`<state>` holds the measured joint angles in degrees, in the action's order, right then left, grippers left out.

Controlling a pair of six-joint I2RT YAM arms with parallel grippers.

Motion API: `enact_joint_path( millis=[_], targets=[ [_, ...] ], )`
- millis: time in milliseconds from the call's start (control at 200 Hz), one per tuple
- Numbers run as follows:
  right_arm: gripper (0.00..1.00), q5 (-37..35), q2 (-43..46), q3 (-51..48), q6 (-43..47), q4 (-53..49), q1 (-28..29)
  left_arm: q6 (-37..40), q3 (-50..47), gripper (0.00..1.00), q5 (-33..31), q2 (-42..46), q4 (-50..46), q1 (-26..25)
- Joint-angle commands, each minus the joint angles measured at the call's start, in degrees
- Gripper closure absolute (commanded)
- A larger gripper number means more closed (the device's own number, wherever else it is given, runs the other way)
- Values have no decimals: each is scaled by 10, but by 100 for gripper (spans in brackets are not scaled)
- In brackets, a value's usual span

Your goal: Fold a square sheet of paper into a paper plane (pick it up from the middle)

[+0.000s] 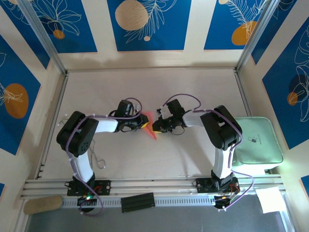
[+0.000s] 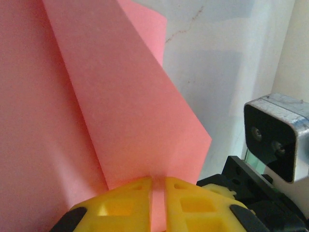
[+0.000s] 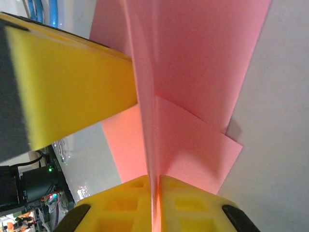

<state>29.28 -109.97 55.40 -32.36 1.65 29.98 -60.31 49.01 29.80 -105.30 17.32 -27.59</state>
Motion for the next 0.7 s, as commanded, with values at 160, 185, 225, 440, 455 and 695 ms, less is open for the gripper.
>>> enact_joint_path(
  millis=[160, 185, 225, 440, 455, 695],
  targets=[
    [83, -17, -12, 15, 6, -31, -1, 21, 20, 85, 12, -13, -17, 4],
    [83, -17, -14, 16, 6, -32, 0, 21, 20, 85, 12, -13, -17, 4],
    [83, -16, -14, 18, 6, -32, 0, 21, 20, 85, 13, -13, -17, 4],
    [83, -17, -22, 25, 8, -32, 3, 21, 25, 86, 23, -18, -14, 2],
    [83, -17, -22, 25, 9, -32, 3, 21, 25, 86, 24, -19, -14, 2],
    [88, -14, -25, 32, 16, -25, 5, 19, 26, 86, 28, -22, -12, -2]
  ],
)
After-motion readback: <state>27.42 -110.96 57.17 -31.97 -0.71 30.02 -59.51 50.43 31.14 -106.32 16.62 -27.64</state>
